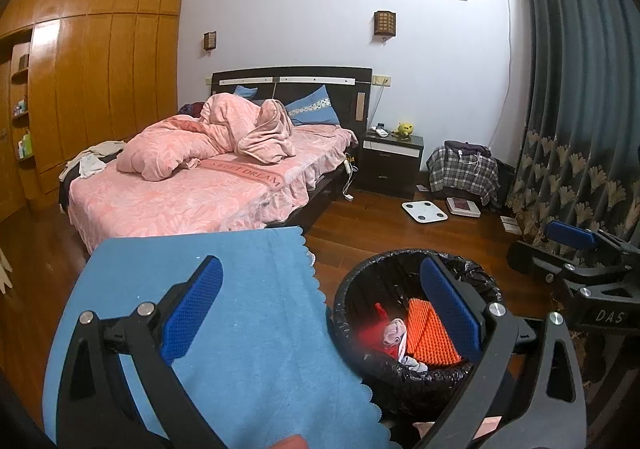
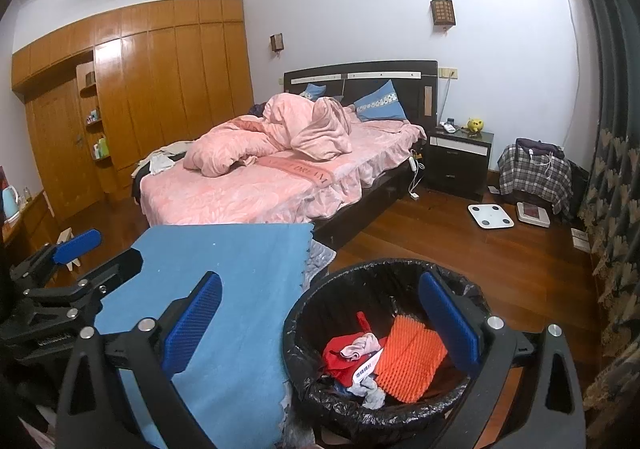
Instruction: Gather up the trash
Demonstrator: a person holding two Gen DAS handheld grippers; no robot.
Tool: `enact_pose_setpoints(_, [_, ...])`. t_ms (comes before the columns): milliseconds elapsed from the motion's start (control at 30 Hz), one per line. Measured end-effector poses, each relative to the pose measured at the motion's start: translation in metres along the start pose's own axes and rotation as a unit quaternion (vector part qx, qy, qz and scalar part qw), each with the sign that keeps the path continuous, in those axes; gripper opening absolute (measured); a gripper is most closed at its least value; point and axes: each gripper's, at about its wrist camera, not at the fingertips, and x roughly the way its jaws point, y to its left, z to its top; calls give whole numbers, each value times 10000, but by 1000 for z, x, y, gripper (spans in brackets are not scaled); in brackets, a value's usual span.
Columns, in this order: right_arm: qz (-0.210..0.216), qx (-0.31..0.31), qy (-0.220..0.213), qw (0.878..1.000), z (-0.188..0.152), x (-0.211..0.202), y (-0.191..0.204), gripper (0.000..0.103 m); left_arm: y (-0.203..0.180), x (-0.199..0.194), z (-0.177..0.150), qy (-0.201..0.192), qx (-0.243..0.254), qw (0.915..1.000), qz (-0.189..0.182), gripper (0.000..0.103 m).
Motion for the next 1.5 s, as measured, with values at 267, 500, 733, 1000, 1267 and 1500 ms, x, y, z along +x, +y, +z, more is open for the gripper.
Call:
enact_pose_setpoints(267, [17,-21,34,10000,-4,2,3,97,1,1,-1,1,6,10000,0,97])
enact_pose_setpoints(500, [17,-19,37,10000,-4,3,3,97,3,0,-1,3,2,10000,0,97])
enact_pose_setpoints(733, [18,-27,37,10000,-4,3,4,97,3,-2,0,3,1,10000,0,97])
enact_pose_setpoints(1000, [18,-24,38,10000,-4,3,4,97,4,0,-1,2,4,10000,2,97])
enact_pose_setpoints(1267, [17,-24,41,10000,-4,3,4,97,4,0,-1,3,5,10000,3,97])
enact_pose_setpoints(1500, [19,-24,38,10000,-4,3,5,97,4,0,0,5,6,10000,1,97])
